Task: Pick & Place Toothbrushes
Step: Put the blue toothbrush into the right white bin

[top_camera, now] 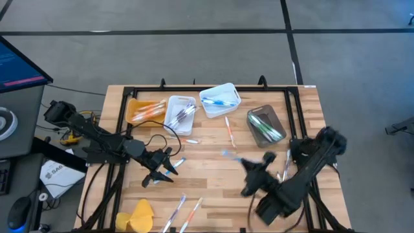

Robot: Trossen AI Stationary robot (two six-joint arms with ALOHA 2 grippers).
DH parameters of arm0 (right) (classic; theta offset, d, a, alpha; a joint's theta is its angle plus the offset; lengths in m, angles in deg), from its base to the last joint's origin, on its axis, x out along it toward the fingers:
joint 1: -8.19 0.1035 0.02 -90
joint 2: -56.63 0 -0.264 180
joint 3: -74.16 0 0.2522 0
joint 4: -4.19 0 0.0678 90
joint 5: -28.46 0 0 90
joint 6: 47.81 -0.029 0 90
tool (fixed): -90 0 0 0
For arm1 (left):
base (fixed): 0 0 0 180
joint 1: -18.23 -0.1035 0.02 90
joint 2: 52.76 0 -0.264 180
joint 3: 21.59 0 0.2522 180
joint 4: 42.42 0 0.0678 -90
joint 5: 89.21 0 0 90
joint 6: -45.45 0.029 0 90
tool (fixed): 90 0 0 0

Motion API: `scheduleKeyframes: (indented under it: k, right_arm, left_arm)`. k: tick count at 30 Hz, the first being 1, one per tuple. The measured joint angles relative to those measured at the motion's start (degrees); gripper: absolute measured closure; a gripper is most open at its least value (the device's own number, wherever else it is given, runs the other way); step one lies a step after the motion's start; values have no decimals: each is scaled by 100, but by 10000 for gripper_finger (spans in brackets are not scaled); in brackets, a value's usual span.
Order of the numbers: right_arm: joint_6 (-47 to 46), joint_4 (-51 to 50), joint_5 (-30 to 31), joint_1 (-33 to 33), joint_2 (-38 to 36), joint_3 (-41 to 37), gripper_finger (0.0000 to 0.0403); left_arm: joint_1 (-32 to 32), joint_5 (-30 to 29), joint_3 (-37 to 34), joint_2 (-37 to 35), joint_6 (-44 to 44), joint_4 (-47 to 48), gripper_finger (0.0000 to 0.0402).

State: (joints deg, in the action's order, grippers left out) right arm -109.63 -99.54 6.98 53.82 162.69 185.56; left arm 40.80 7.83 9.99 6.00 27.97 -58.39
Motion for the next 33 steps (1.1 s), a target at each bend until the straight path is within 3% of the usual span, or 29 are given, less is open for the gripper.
scheduleKeyframes:
  k: [3, 6, 12, 19, 24, 30, 33]
  right_arm:
    - [-810, 307, 96, 0, -740, -1177, 398]
    - [-847, 1421, 285, -4, -1295, -2249, 398]
    - [1412, 4323, 205, -261, -1898, -3672, 398]
    - [4211, 6415, -1812, -1393, -2300, -4209, 398]
    - [5269, 6754, -2899, -2502, -2599, -4212, 398]
    - [6804, 7124, -4853, -3774, -2797, -4212, 398]
    - [7223, 7153, -5153, -4350, -2835, -4209, 398]
  left_arm:
    - [0, 1, 0, 0, -50, 5, 243]
    - [0, 1, -2, 0, -105, 17, 243]
    - [-57, -68, -2, 0, 93, -31, 243]
    - [-429, -165, -2, 0, 663, -95, 243]
    - [-808, -165, -2, 0, 1295, -125, 243]
    - [-1309, 32, -2, 0, 1576, -122, 243]
    - [-1502, 78, -2, 0, 1576, -122, 243]
